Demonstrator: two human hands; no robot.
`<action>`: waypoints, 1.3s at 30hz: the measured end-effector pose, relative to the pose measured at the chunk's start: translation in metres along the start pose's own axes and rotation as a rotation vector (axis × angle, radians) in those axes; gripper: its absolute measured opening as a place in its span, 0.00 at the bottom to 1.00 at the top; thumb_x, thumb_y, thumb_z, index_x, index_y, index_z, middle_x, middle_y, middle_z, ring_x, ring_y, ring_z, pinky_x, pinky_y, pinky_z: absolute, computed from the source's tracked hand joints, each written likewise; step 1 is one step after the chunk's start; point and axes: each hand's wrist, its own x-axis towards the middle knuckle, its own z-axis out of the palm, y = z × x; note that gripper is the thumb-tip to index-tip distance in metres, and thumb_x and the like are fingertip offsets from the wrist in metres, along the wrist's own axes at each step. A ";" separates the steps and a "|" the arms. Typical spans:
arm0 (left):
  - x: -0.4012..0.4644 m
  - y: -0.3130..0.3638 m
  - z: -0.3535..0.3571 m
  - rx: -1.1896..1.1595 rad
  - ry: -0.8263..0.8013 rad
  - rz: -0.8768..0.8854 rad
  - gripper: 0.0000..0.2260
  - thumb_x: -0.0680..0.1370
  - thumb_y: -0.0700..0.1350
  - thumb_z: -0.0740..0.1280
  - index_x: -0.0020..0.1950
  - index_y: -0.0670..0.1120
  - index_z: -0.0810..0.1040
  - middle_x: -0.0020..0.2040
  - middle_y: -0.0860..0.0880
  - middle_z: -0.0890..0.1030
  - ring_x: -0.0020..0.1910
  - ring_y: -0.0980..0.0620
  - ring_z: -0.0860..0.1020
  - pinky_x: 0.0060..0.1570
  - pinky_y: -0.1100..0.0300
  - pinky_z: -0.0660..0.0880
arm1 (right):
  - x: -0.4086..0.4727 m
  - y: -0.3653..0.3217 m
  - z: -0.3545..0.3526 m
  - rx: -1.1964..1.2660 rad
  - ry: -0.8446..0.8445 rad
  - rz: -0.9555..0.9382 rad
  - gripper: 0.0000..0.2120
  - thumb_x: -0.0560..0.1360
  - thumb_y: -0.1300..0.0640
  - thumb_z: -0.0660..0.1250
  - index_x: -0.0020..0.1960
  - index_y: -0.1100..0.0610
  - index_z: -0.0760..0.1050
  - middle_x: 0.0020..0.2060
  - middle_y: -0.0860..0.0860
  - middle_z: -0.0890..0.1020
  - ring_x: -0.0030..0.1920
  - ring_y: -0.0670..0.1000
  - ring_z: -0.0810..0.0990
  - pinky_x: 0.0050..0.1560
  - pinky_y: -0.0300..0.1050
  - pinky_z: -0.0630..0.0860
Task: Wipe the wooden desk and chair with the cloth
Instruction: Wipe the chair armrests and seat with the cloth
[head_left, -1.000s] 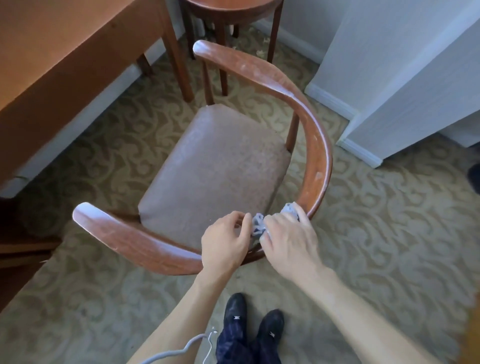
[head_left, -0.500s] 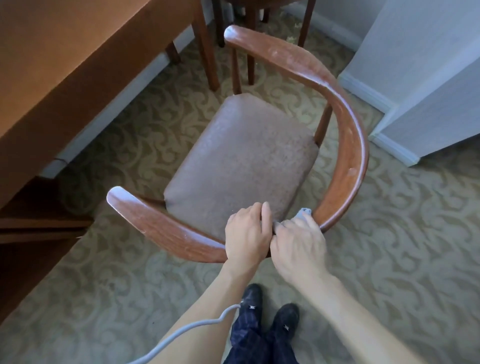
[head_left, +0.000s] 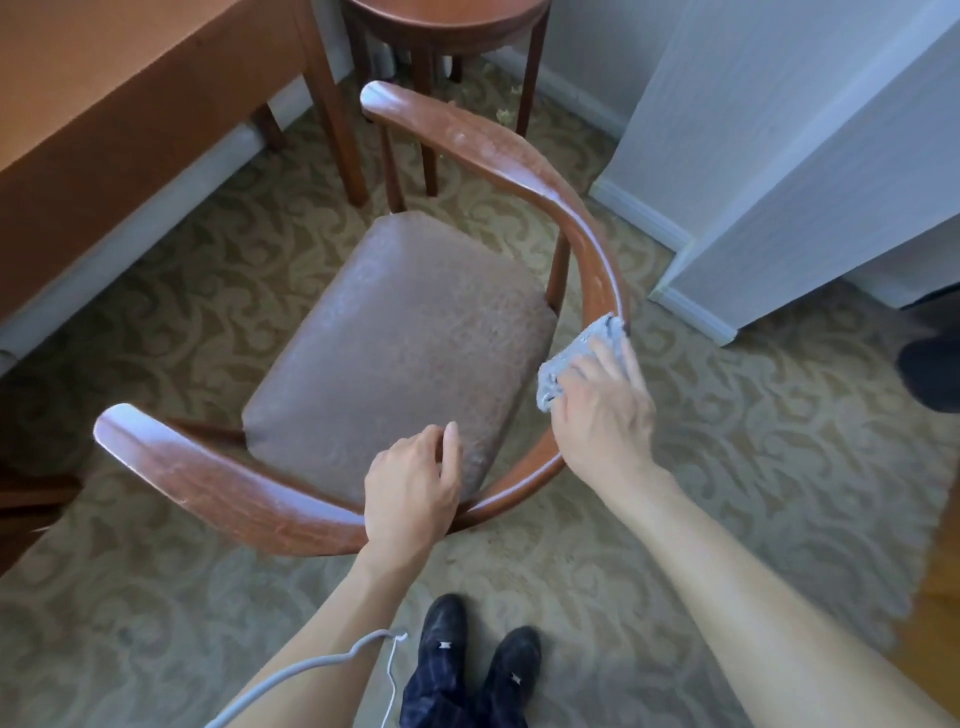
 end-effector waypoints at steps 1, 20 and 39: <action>0.000 -0.001 0.001 0.000 0.002 0.002 0.22 0.83 0.57 0.50 0.35 0.46 0.67 0.29 0.47 0.74 0.33 0.42 0.75 0.38 0.47 0.74 | -0.010 -0.008 0.000 0.011 0.020 -0.021 0.20 0.75 0.55 0.52 0.43 0.60 0.83 0.42 0.55 0.83 0.64 0.59 0.78 0.80 0.59 0.58; 0.038 0.112 -0.153 -0.922 -0.219 -0.152 0.13 0.82 0.57 0.67 0.56 0.51 0.85 0.50 0.59 0.85 0.50 0.61 0.80 0.50 0.57 0.76 | -0.002 -0.058 -0.154 1.540 -0.037 0.920 0.12 0.79 0.58 0.63 0.41 0.57 0.82 0.37 0.53 0.83 0.41 0.54 0.81 0.46 0.50 0.77; 0.101 0.247 -0.174 -1.001 0.005 -0.103 0.11 0.76 0.45 0.75 0.57 0.50 0.84 0.52 0.51 0.88 0.53 0.53 0.85 0.56 0.50 0.83 | 0.115 0.068 -0.237 1.782 -0.357 0.685 0.08 0.77 0.67 0.69 0.56 0.68 0.81 0.49 0.66 0.86 0.47 0.65 0.87 0.46 0.59 0.84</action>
